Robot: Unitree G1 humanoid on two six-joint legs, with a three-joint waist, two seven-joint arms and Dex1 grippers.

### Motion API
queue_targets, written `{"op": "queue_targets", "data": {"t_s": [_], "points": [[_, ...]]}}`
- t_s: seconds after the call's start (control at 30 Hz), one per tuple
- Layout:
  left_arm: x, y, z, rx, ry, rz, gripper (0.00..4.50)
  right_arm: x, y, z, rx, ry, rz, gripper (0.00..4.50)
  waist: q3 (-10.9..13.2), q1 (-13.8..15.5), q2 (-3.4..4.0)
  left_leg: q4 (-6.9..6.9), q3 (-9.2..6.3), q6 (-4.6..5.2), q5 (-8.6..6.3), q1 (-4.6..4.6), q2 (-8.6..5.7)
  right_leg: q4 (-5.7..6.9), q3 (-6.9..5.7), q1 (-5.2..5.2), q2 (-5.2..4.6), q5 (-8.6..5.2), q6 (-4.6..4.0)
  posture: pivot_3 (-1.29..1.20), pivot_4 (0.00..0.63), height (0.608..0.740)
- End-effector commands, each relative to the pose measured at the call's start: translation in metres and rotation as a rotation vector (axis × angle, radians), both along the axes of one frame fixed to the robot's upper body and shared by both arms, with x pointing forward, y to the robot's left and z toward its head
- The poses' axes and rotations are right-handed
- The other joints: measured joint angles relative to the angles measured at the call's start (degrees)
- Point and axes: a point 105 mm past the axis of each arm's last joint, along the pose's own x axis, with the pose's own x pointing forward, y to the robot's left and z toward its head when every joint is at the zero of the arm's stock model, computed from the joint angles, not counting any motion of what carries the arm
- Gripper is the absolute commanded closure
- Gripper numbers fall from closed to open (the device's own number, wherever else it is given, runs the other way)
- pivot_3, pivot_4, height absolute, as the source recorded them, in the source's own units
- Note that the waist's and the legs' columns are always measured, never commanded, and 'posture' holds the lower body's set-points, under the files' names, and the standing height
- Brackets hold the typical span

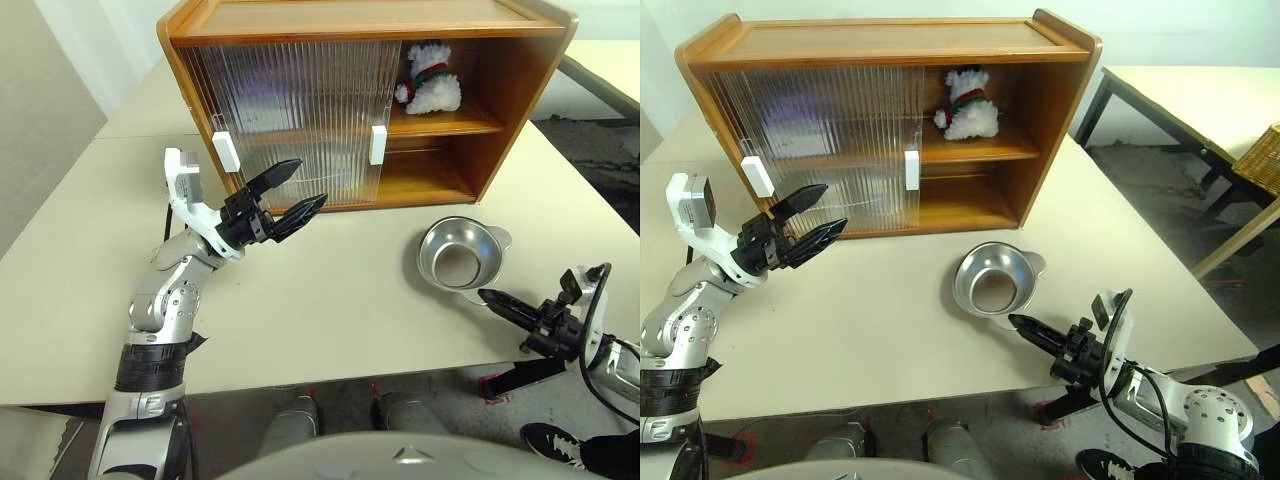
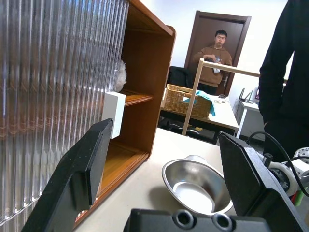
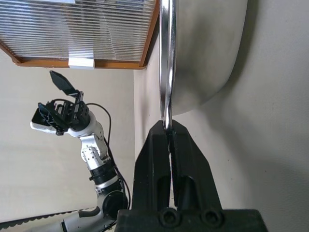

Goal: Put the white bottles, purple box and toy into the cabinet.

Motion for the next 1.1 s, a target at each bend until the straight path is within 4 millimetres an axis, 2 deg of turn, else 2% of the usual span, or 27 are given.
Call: {"op": "queue_targets", "data": {"t_s": [0.03,0.13,0.23,0.47,0.6,0.83,1.1], "points": [[0.001,-0.001,0.001,0.014,-0.007,-0.004,0.00,0.003,0.005,0.002,-0.001,-0.006,-0.003,4.46,0.0,-0.1,0.00,0.03,0.00,0.00,0.00,0.00,0.03,0.01,0.00,0.00,0.03,0.02,-0.04,-0.17,0.044,0.740],[0.001,-0.002,0.000,0.016,-0.007,-0.006,0.00,0.009,0.009,0.010,0.038,-0.038,-0.014,4.46,0.0,-0.2,0.04,0.11,0.00,-0.02,-0.01,-0.01,0.13,0.02,0.00,0.00,0.15,0.08,-0.09,-0.16,0.043,0.740],[0.000,-0.002,-0.001,0.024,-0.010,-0.006,0.00,0.018,0.021,0.024,0.104,-0.086,-0.005,4.46,0.0,-0.2,0.04,0.19,0.00,-0.03,-0.02,-0.02,0.24,0.04,0.01,0.00,0.28,0.11,-0.09,-0.16,0.042,0.740],[-0.001,0.000,0.001,0.030,-0.015,0.002,0.00,0.040,0.034,0.041,0.174,-0.116,-0.041,4.46,0.0,0.2,0.12,0.27,-0.01,-0.04,-0.02,-0.05,0.40,0.04,0.00,0.00,0.48,0.17,-0.12,-0.15,0.040,0.740],[-0.001,0.000,0.001,0.034,-0.017,0.004,0.00,0.054,0.043,0.045,0.194,-0.115,-0.060,4.46,-0.1,0.2,0.13,0.27,-0.02,-0.03,-0.03,-0.05,0.41,0.04,0.01,-0.02,0.49,0.38,0.23,-0.14,0.036,0.740],[-0.002,0.001,0.004,0.037,-0.026,0.017,0.00,0.072,0.053,0.053,0.233,-0.119,-0.090,4.46,-0.1,0.3,0.17,0.28,-0.04,-0.02,-0.02,-0.06,0.42,0.04,-0.01,-0.03,0.50,0.62,-0.06,-0.13,0.034,0.740],[-0.005,0.005,0.004,0.040,-0.026,0.040,0.00,0.114,0.061,0.058,0.250,-0.116,-0.208,4.46,-0.1,0.5,0.25,0.31,-0.08,0.01,0.00,-0.05,0.47,0.05,-0.01,-0.07,0.57,0.88,-0.37,-0.09,0.034,0.740]]}}
